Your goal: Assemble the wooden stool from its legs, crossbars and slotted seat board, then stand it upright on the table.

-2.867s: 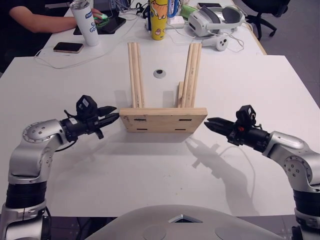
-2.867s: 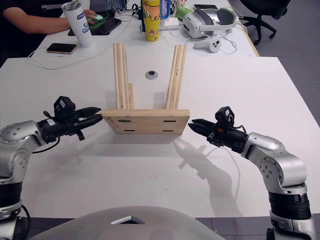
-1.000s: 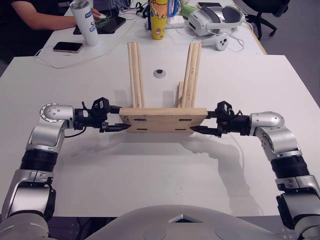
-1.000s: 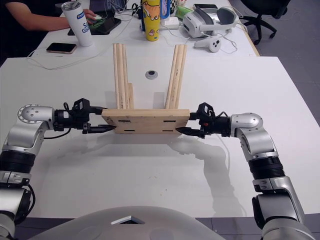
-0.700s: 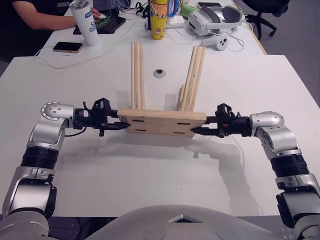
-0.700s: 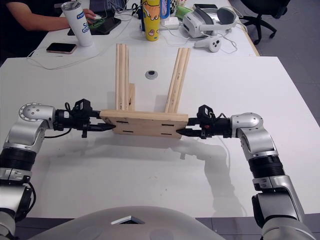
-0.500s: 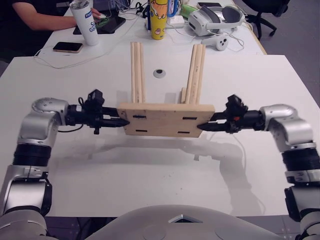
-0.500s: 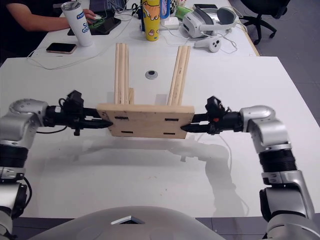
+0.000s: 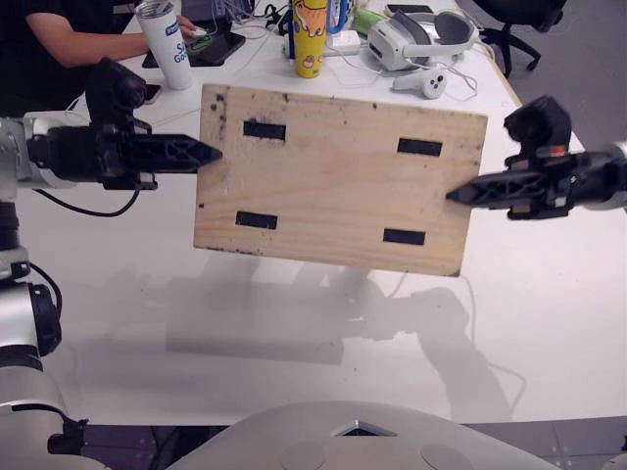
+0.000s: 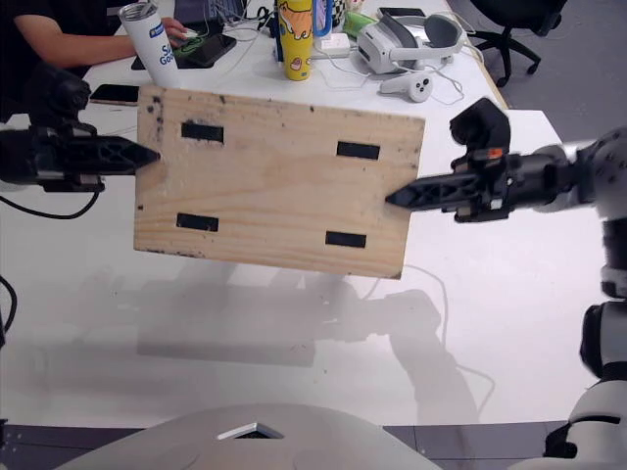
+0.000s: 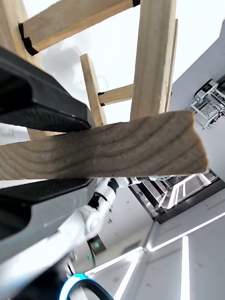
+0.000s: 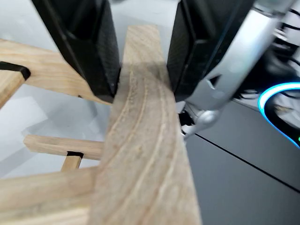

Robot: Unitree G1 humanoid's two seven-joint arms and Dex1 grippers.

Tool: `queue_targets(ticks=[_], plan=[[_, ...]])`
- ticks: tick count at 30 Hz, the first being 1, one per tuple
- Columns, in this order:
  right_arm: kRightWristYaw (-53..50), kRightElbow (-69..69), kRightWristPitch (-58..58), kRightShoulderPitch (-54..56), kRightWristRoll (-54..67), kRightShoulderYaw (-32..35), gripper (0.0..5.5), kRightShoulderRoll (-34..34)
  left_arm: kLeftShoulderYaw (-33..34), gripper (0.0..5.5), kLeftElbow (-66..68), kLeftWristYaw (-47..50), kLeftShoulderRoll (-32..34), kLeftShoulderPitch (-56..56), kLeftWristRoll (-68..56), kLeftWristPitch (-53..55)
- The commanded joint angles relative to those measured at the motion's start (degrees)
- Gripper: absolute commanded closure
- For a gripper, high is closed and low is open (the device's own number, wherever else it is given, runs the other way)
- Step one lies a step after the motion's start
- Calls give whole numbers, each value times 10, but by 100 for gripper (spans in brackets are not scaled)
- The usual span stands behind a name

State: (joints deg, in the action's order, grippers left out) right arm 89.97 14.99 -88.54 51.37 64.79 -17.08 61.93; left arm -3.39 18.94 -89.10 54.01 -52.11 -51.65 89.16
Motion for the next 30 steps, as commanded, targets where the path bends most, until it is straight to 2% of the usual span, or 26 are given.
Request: queue_targets(ticks=[1,5,6,9,10,15,22,24,28,30], plan=[[25,92,-40,77,62,-106,418,-4,-92,418,36,-33,7,-40,-43,33],[25,138,-37,26,15,-125,418,-15,-118,418,73,-34,9,4,-38,16],[25,147,-28,15,7,-127,382,-16,-123,418,84,-34,9,8,-35,5],[25,200,6,1,-17,-125,341,-27,-126,418,130,-33,0,6,-18,-31],[25,222,16,1,-24,-121,329,-31,-124,381,151,-33,-5,1,-12,-43],[25,271,66,-11,-52,-108,248,-31,-112,306,244,-33,-23,-22,19,-95],[25,205,97,-97,-44,-89,142,-8,-55,204,292,-33,-27,-38,4,-65],[25,176,102,-143,-34,-74,110,7,-54,172,289,-34,-18,-35,10,-71],[25,126,123,-236,-23,-32,55,24,-93,119,272,-34,51,41,29,-145],[25,115,135,-272,-24,-4,29,23,-103,101,281,-34,65,65,31,-176]])
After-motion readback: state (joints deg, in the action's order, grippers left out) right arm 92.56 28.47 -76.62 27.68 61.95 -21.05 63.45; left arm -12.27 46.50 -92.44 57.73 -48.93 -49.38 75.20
